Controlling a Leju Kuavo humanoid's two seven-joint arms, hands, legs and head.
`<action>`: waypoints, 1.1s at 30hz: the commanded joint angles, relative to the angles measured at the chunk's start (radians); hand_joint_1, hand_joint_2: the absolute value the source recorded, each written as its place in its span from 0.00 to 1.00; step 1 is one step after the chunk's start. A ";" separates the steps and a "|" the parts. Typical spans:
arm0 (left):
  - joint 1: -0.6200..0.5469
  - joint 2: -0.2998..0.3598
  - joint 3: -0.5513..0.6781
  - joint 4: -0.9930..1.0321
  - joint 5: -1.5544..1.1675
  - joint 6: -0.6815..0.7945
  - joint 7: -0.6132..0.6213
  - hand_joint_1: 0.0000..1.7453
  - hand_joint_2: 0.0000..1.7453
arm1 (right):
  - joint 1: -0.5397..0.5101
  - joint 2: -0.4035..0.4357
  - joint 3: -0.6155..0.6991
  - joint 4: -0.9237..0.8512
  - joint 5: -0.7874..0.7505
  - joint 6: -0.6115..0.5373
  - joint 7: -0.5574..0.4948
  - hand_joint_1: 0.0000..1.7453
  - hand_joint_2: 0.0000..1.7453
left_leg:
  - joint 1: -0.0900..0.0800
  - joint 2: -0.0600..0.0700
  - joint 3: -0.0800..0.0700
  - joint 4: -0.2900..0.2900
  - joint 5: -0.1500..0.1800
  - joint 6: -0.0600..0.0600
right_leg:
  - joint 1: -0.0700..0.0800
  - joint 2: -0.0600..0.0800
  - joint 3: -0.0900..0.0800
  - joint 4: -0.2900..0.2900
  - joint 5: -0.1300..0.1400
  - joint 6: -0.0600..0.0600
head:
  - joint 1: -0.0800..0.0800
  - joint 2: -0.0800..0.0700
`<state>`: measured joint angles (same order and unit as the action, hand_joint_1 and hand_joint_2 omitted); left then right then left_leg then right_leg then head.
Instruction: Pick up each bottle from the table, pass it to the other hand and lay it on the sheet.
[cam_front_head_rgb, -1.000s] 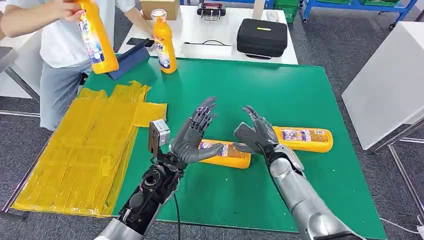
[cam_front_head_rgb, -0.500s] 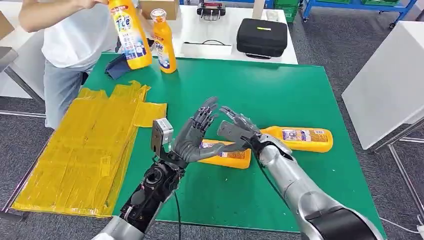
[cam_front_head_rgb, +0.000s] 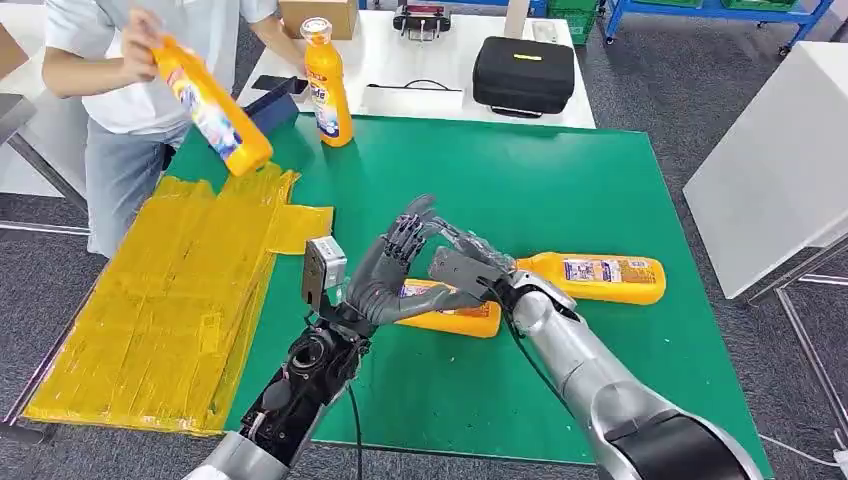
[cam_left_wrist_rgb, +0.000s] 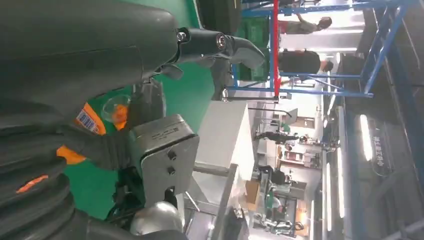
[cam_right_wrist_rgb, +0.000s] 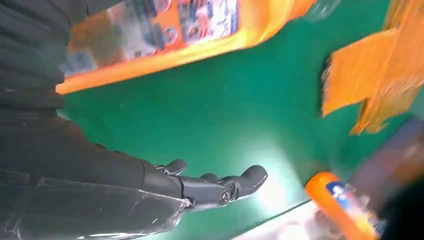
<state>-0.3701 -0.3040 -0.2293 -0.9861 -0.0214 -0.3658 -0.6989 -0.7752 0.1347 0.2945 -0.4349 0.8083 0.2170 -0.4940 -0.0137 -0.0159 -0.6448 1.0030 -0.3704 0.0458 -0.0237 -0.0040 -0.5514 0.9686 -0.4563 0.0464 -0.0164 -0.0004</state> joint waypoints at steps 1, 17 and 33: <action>-0.021 0.028 0.000 0.034 0.002 0.023 0.001 0.00 1.00 | -0.031 0.014 0.078 0.045 0.013 -0.015 0.028 0.00 1.00 | 0.002 0.004 0.006 0.001 -0.004 -0.005 | 0.002 0.002 0.006 -0.001 -0.002 -0.004 | 0.000 0.000; -0.129 0.050 0.115 0.161 -0.073 0.328 0.001 0.00 1.00 | 0.088 -0.027 0.230 -0.071 -0.011 -0.044 0.063 0.00 1.00 | 0.002 0.000 0.003 -0.001 -0.001 -0.003 | 0.002 -0.001 0.004 -0.002 -0.001 -0.002 | 0.000 0.000; -0.175 0.070 0.118 0.222 -0.026 0.381 0.001 0.00 1.00 | 0.073 -0.078 0.351 -0.028 -0.030 -0.009 0.077 0.00 1.00 | 0.002 0.000 0.004 0.000 -0.002 -0.004 | 0.002 0.000 0.005 -0.001 -0.002 -0.003 | 0.000 0.000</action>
<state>-0.4916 -0.2552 -0.1366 -0.8545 -0.0496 0.0141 -0.6989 -0.6818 0.0870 0.5882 -0.4990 0.7771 0.1984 -0.4196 -0.0137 -0.0160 -0.6448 1.0030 -0.3703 0.0458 -0.0238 -0.0041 -0.5516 0.9685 -0.4563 0.0463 -0.0164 -0.0004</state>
